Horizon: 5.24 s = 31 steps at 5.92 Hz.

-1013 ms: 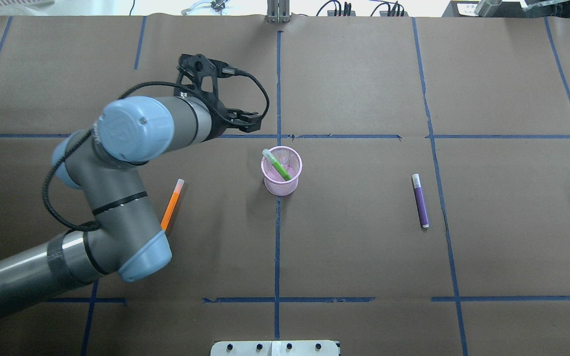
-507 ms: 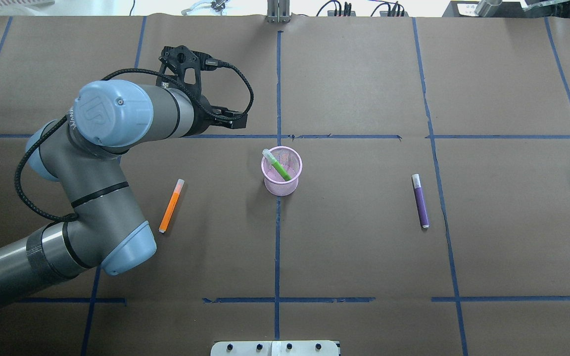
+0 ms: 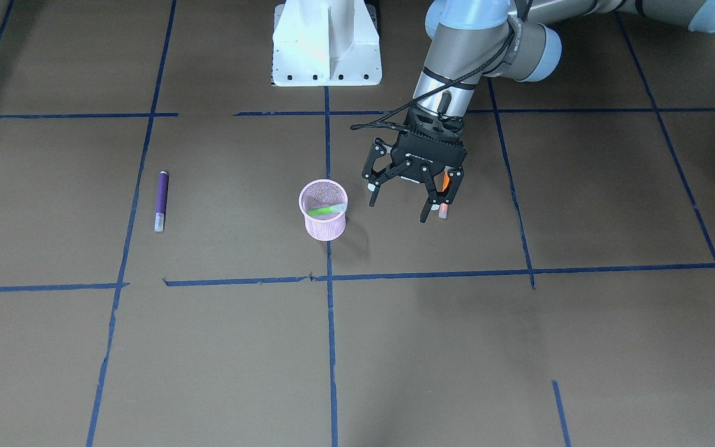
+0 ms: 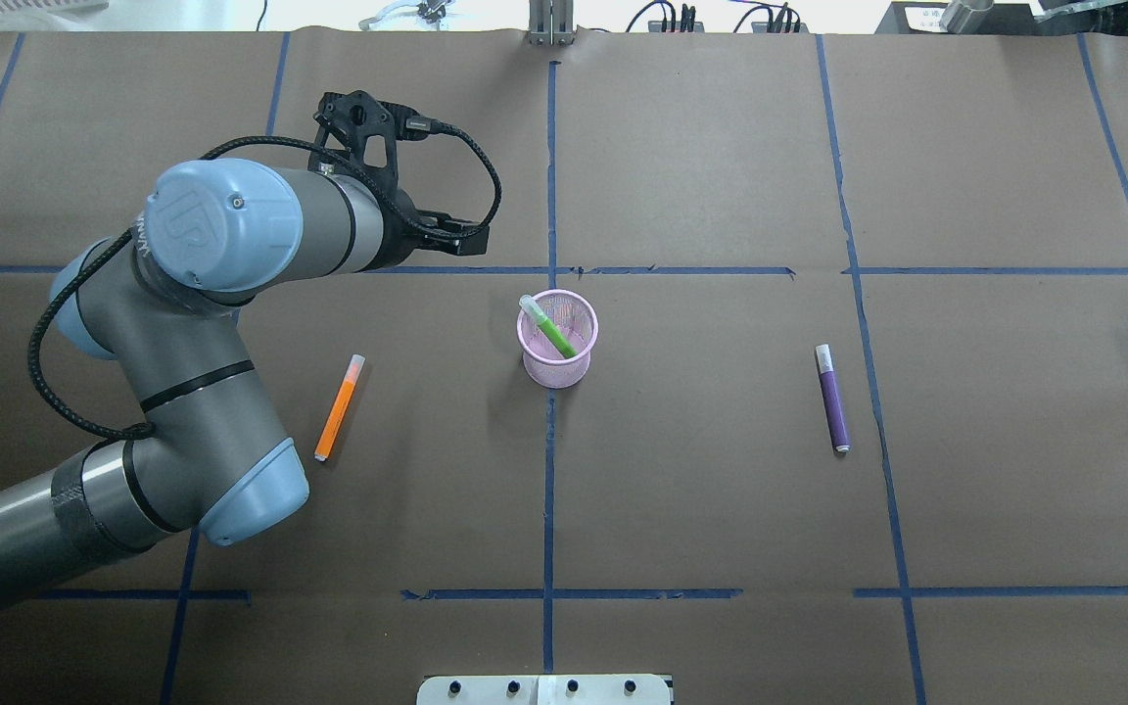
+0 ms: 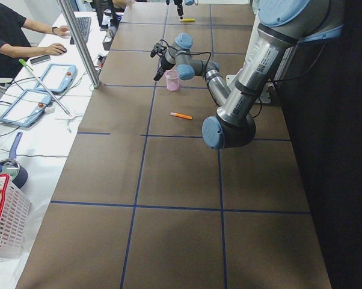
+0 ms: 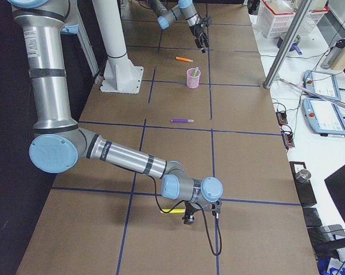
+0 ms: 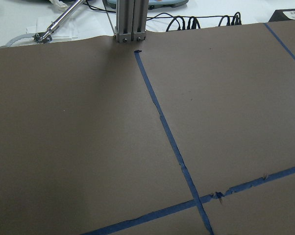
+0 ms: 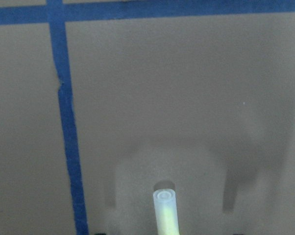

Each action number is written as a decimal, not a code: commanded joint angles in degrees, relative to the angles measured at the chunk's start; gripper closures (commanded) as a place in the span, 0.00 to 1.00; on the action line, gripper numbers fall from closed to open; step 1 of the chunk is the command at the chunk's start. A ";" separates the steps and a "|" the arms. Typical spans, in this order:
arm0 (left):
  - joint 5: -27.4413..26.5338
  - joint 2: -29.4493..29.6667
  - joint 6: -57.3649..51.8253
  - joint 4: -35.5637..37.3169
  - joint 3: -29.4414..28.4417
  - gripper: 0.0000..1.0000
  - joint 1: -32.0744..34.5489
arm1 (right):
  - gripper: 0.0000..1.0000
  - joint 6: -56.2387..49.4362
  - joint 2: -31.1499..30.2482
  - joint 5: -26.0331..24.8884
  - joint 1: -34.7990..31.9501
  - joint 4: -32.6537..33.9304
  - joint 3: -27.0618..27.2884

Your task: Collect pens into pen holder

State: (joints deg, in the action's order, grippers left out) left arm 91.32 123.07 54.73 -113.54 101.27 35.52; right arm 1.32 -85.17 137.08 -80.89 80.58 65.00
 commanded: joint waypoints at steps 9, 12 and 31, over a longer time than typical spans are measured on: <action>-0.09 -0.02 0.12 -0.45 0.07 0.10 0.08 | 1.00 0.00 -0.44 0.12 1.17 0.02 -1.63; -0.09 -0.02 0.47 -0.54 0.42 0.10 -0.01 | 1.00 5.05 -4.98 -0.31 0.91 -0.07 20.06; -0.26 -4.33 -0.23 -7.39 -0.37 0.10 -0.10 | 0.02 79.72 34.28 -78.98 61.02 -0.07 35.90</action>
State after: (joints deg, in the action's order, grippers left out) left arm 91.11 118.81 54.54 -120.94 100.90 35.42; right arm 80.83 -50.68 58.14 -20.23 80.55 101.32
